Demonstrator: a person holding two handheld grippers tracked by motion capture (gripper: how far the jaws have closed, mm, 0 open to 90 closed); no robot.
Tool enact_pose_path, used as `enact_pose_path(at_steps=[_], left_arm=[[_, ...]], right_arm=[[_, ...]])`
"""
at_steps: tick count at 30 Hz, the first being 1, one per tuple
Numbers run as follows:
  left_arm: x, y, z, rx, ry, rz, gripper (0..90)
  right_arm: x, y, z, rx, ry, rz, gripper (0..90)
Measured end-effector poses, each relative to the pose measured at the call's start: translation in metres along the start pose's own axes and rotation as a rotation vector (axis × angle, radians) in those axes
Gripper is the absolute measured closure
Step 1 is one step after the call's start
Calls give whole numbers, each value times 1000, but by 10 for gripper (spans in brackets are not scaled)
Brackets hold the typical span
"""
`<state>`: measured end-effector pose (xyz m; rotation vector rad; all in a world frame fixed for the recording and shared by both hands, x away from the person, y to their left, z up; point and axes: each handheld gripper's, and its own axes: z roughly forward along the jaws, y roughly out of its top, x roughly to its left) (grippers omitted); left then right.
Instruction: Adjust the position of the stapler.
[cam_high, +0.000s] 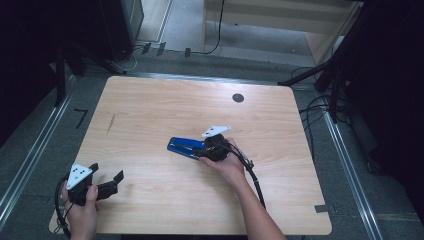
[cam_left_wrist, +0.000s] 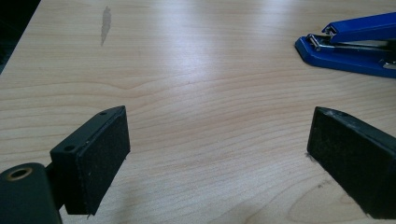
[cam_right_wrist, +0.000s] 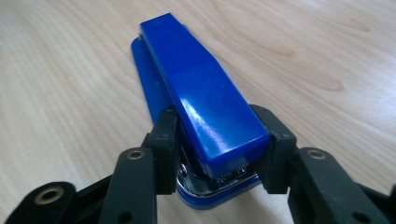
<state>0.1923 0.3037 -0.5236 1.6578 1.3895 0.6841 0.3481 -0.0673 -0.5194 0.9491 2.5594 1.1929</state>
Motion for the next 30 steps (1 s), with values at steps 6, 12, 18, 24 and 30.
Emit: enact_pose_path(at_steps=[6, 12, 18, 24, 30], left_arm=[[-1, 0, 0, 4, 3, 5, 63], [-1, 0, 0, 2, 5, 6, 66], [-1, 0, 0, 2, 0, 5, 66], [-1, 0, 0, 4, -2, 5, 66], [-1, 0, 0, 6, -6, 6, 66]], right_arm=[[4, -3, -3, 5, 15, -33, 618], [5, 0, 3, -22, 21, -16, 592], [9, 1, 7, -35, 1, -31, 604], [22, 1, 6, 2, -1, -77, 651], [34, -3, 4, 2, -21, -87, 668]])
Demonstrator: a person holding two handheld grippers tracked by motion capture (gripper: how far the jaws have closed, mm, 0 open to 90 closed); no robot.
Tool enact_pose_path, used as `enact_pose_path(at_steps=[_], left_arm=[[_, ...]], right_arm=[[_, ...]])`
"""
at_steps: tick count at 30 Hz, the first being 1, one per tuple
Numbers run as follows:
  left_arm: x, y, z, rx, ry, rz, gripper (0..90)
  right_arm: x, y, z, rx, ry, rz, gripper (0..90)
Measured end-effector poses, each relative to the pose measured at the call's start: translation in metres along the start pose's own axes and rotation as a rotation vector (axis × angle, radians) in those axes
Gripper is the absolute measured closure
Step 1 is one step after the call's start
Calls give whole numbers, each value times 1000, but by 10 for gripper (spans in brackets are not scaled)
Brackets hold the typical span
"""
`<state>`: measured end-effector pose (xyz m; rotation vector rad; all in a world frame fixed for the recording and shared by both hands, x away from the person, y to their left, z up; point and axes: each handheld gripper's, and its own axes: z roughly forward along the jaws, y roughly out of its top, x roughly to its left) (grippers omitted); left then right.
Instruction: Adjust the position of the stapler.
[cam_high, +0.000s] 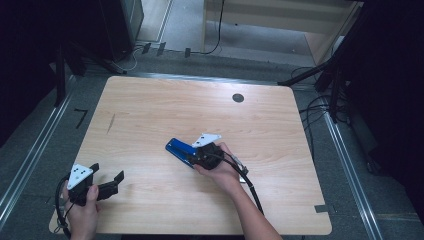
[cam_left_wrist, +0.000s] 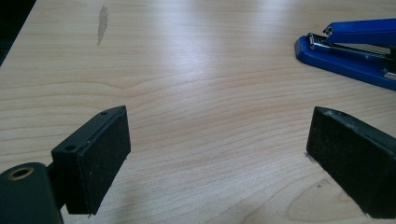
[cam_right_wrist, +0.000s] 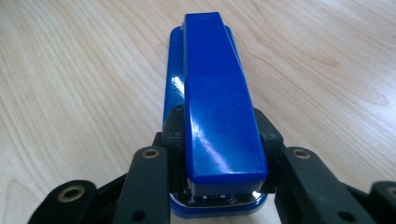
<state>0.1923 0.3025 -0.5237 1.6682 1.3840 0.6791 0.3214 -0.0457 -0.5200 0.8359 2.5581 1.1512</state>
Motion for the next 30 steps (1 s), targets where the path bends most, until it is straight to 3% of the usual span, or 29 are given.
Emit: enact_pose_path(at_steps=[6, 12, 18, 23, 30], left_arm=[[0, 0, 0, -2, 0, 0, 66], [-3, 0, 0, 3, 8, 26, 66], [0, 0, -1, -1, 12, 13, 66], [-7, 0, 0, 5, 9, 57, 66], [-12, 1, -2, 2, 3, 84, 66]], right_arm=[[8, -4, -5, 2, 3, -3, 671], [16, -12, -13, -2, 41, -64, 671], [23, -17, -27, -25, 59, -104, 672], [25, -25, -35, -23, 78, -146, 672], [26, -35, -43, -28, 109, -192, 672]])
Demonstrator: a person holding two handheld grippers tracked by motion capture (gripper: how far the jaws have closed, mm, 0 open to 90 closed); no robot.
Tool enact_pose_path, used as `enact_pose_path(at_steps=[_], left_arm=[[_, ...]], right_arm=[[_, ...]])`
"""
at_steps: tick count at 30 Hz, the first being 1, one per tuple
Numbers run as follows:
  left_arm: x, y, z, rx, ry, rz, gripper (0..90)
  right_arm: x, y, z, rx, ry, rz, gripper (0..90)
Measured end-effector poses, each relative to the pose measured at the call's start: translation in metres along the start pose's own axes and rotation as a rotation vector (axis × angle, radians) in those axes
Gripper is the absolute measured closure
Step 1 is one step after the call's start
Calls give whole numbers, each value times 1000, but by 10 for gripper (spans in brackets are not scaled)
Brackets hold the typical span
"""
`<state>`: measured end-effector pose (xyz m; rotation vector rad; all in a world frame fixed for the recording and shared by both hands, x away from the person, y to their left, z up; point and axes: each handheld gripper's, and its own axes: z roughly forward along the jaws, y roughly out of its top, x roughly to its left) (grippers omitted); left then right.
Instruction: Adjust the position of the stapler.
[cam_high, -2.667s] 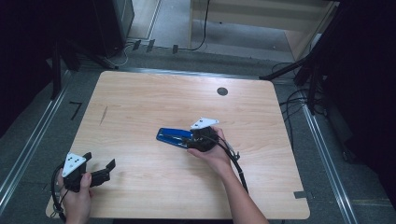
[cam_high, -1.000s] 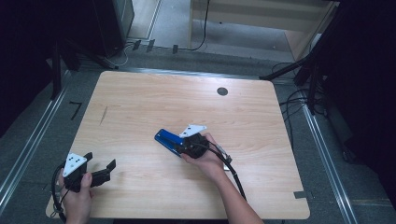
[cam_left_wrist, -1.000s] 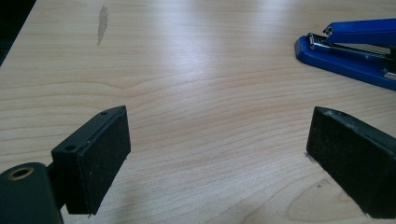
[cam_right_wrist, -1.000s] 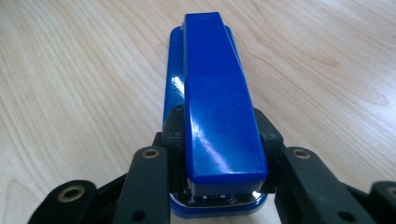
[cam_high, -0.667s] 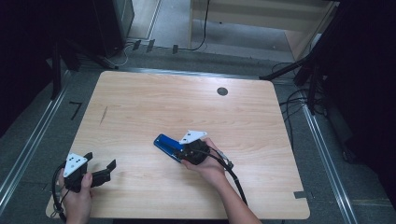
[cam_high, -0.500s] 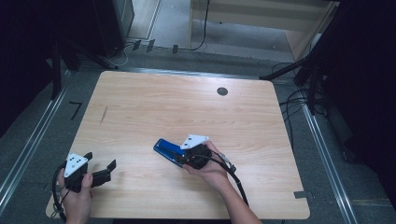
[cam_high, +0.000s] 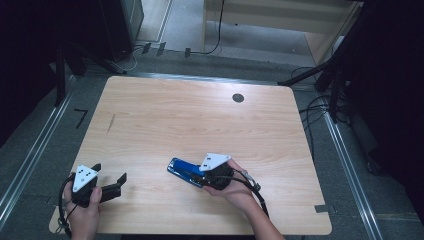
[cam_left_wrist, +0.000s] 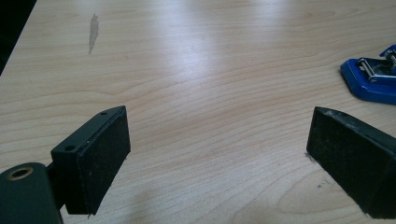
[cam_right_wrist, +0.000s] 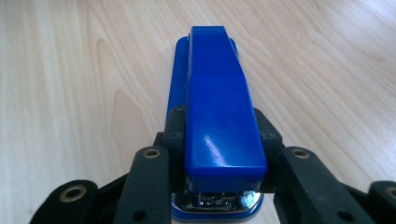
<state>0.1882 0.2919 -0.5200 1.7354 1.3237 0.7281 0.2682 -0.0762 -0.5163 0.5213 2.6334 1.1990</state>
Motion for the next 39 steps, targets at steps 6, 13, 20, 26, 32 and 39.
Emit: enact_pose_path(at_steps=[6, 13, 20, 26, 32, 39], left_arm=[[-12, 3, -3, -9, -42, 18, 66], [-34, 3, -1, 0, -107, 40, 66], [-63, 6, 8, 24, -174, 60, 66], [-93, 10, 20, 49, -240, 106, 66], [-123, 7, 29, 57, -273, 183, 372], [-139, 9, 43, 99, -370, 180, 769]], right_arm=[[4, -9, -7, 1, 32, -35, 671], [11, -24, -14, -25, 30, 25, 659], [17, -23, -27, -56, -5, 86, 443], [25, -39, -45, -94, -58, 182, 408], [28, -57, -62, -139, -95, 310, 450], [32, -70, -72, -146, -172, 400, 469]])
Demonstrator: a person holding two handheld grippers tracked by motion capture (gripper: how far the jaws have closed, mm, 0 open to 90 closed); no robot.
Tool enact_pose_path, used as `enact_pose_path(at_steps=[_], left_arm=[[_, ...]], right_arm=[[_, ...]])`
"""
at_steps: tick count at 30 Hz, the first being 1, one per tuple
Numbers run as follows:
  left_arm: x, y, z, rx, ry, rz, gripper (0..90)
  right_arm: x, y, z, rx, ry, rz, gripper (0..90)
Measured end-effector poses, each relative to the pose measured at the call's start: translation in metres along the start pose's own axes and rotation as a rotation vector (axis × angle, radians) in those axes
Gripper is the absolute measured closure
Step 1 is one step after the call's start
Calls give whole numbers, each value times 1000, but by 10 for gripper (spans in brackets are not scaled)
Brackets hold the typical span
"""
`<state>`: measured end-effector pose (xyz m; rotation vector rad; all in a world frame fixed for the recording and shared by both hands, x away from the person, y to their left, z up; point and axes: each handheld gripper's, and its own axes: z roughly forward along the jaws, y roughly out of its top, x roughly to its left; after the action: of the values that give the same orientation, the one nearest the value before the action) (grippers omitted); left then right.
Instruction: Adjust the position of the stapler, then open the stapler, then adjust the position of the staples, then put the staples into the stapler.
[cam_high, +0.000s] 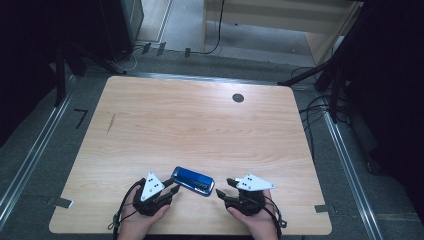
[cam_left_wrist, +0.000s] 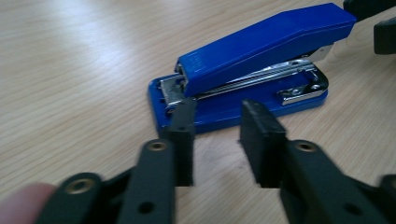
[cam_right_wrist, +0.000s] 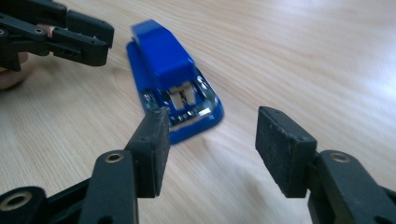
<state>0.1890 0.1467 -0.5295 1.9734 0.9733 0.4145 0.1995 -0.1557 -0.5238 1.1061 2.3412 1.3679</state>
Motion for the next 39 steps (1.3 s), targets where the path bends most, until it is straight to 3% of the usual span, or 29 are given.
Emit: enact_pose_path(at_steps=[4, 7, 8, 11, 14, 18, 26, 30, 39], left_arm=[[-4, 3, 7, 29, -48, 14, 900], [-7, 5, 12, 26, -70, -16, 900], [-10, 7, 16, 31, -67, -9, 900], [-12, 9, 19, 24, -70, 5, 900], [-15, 12, 24, 22, -71, 23, 900], [-18, 13, 26, 39, -62, 57, 900], [-17, 14, 29, 74, -64, 49, 900], [-14, 15, 30, 74, -76, 15, 900], [-16, 15, 30, 69, -65, 31, 900]], right_arm=[[0, -4, -3, -20, -21, 10, 567], [1, -4, -2, -25, -17, 6, 663], [2, -3, -1, -30, 0, 7, 722], [4, -1, 2, -37, -7, -4, 763], [7, 0, 8, -40, -34, 34, 817], [10, 2, 12, -15, -50, 39, 839], [13, 4, 19, 7, -35, 37, 847], [14, 5, 22, 15, -40, 31, 862], [17, 6, 27, 28, -47, 4, 884]])
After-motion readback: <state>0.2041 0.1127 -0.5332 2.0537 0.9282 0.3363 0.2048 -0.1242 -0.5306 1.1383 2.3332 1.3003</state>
